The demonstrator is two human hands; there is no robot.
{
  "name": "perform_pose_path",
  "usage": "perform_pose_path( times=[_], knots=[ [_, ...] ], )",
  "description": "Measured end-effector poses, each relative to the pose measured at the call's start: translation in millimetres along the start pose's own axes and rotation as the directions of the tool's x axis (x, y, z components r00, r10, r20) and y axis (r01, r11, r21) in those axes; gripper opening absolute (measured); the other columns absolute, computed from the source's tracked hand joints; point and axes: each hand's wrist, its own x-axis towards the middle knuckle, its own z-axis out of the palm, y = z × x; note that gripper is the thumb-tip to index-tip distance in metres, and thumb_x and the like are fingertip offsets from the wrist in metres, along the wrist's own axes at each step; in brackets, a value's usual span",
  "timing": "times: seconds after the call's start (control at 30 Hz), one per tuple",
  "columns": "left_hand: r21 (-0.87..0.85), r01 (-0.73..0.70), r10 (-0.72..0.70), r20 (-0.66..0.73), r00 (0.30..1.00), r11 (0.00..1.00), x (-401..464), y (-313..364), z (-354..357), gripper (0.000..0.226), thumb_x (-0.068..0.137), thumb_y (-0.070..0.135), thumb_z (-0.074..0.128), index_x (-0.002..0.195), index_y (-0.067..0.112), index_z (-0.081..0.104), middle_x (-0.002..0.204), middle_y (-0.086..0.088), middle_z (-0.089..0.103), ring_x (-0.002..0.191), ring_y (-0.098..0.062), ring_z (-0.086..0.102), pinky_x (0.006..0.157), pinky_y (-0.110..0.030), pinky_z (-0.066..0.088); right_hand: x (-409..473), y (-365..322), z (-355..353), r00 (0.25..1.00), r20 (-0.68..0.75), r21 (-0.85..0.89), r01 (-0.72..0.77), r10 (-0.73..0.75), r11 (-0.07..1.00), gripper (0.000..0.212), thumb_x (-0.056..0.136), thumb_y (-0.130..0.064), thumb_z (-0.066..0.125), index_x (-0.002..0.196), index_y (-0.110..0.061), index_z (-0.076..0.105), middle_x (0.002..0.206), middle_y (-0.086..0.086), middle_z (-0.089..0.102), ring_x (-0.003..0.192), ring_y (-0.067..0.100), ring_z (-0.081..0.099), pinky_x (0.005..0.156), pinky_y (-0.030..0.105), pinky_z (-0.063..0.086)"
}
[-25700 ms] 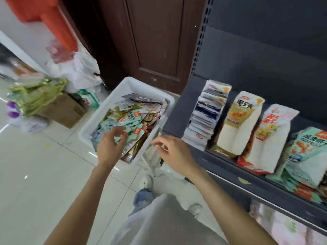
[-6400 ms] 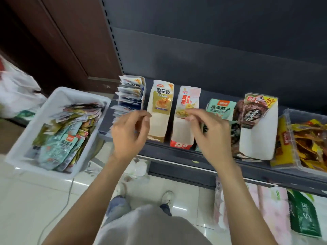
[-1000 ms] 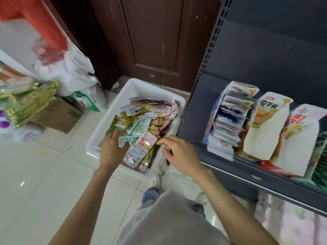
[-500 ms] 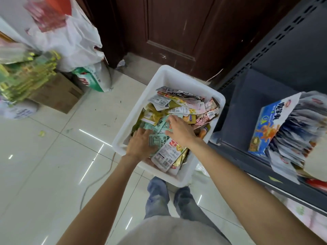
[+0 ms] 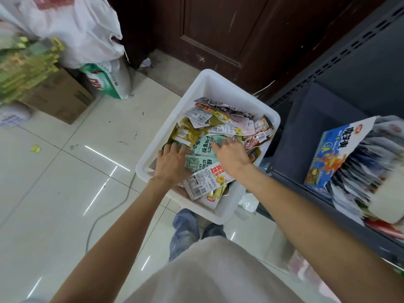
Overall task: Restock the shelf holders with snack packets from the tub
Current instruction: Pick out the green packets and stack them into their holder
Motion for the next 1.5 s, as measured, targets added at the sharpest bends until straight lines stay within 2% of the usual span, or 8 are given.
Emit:
perform_pose_path(
  times=[0.1, 0.43, 0.57, 0.7, 0.9, 1.03, 1.17, 1.5],
  knots=[
    [-0.005, -0.096, 0.096, 0.025, 0.995, 0.995, 0.6, 10.9, 1.4, 0.075, 0.073, 0.049, 0.071, 0.138, 0.03, 0.038, 0.136, -0.001, 0.042, 0.126, -0.022, 0.035, 0.107, -0.04, 0.028, 10.5, -9.0, -1.6, 0.995, 0.035, 0.144, -0.098, 0.094, 0.985, 0.047, 0.088, -0.022, 0.056, 0.128, -0.007, 0.036, 0.129, 0.018, 0.047, 0.121, 0.032, 0.046, 0.097, 0.041, 0.041],
    [-0.35, -0.041, 0.049, 0.014, 0.999, 0.936, 7.1, 6.8, -18.1, 0.036, 0.083, 0.032, 0.071, 0.114, 0.015, 0.064, 0.106, -0.006, 0.065, 0.091, -0.024, 0.062, 0.075, -0.032, 0.051, -24.7, 27.9, -27.7, 0.973, -0.063, 0.228, -0.203, 0.222, 0.952, 0.033, 0.09, -0.002, 0.051, 0.122, -0.01, 0.046, 0.072, 0.003, 0.059, 0.065, 0.023, 0.062, 0.052, 0.029, 0.038],
    [-0.576, -0.017, -0.056, -0.109, 0.992, 0.817, 3.5, -2.3, -35.2, 0.02, 0.089, 0.023, 0.065, 0.106, 0.014, 0.066, 0.1, 0.0, 0.068, 0.077, -0.019, 0.063, 0.06, -0.026, 0.049, -60.5, 45.7, -39.2, 0.803, -0.137, 0.742, -0.304, 0.58, 0.597, 0.026, 0.095, -0.017, 0.053, 0.12, -0.01, 0.056, 0.11, 0.009, 0.067, 0.091, 0.032, 0.065, 0.071, 0.041, 0.051],
    [-0.68, -0.005, -0.239, -0.264, 0.934, 0.733, -5.4, -0.7, -45.0, 0.021, 0.09, 0.019, 0.061, 0.111, 0.017, 0.066, 0.103, 0.005, 0.07, 0.076, -0.008, 0.064, 0.059, -0.011, 0.047, -80.5, 35.7, -42.5, 0.78, 0.18, 0.983, -0.124, 0.6, -0.133, 0.036, 0.091, -0.017, 0.062, 0.12, -0.029, 0.045, 0.112, -0.01, 0.065, 0.092, 0.002, 0.063, 0.071, 0.018, 0.052],
    [-0.907, -0.118, -0.343, -0.27, 0.9, 0.403, -16.9, 11.3, -59.8, 0.035, 0.094, 0.012, 0.057, 0.127, 0.023, 0.05, 0.107, 0.0, 0.071, 0.09, -0.015, 0.07, 0.071, -0.031, 0.059, -93.3, 19.0, -36.1, 0.785, 0.308, 0.894, -0.046, 0.538, -0.446, 0.031, 0.093, -0.013, 0.059, 0.101, -0.042, 0.049, 0.099, -0.02, 0.064, 0.086, -0.004, 0.066, 0.063, 0.013, 0.052],
    [-0.987, 0.077, -0.21, 0.106, 0.972, -0.141, -21.0, 36.1, -71.0, 0.032, 0.098, 0.009, 0.044, 0.124, 0.029, 0.047, 0.099, -0.008, 0.07, 0.075, -0.018, 0.066, 0.056, -0.026, 0.053, -106.8, 20.4, -36.4, 0.737, 0.337, 0.857, 0.016, 0.586, -0.514, 0.027, 0.093, -0.012, 0.059, 0.107, -0.034, 0.051, 0.105, -0.01, 0.068, 0.088, 0.005, 0.069, 0.067, 0.021, 0.056],
    [-0.862, 0.338, 0.173, 0.293, 0.94, -0.376, -28.6, 71.7, -79.8, 0.056, 0.085, 0.053, 0.058, 0.123, 0.012, 0.05, 0.082, -0.001, 0.053, 0.059, -0.008, 0.049, 0.047, -0.016, 0.043, -132.6, 30.1, -41.7, 0.7, 0.303, 0.86, 0.092, 0.647, -0.502, 0.029, 0.091, -0.012, 0.06, 0.099, -0.038, 0.053, 0.101, -0.01, 0.069, 0.09, 0.008, 0.069, 0.071, 0.026, 0.057],
    [-0.927, 0.318, 0.376, 0.228, 0.898, -0.199, -63.7, 179.6, -95.1, 0.042, 0.088, 0.044, 0.049, 0.12, 0.02, 0.063, 0.117, -0.008, 0.067, 0.107, -0.025, 0.064, 0.083, -0.043, 0.056, -235.3, 67.5, -22.8, 0.565, 0.246, 0.798, 0.343, 0.787, -0.496, 0.013, 0.095, -0.019, 0.055, 0.096, -0.031, 0.06, 0.098, -0.011, 0.073, 0.086, 0.012, 0.072, 0.06, 0.02, 0.055]
  ],
)
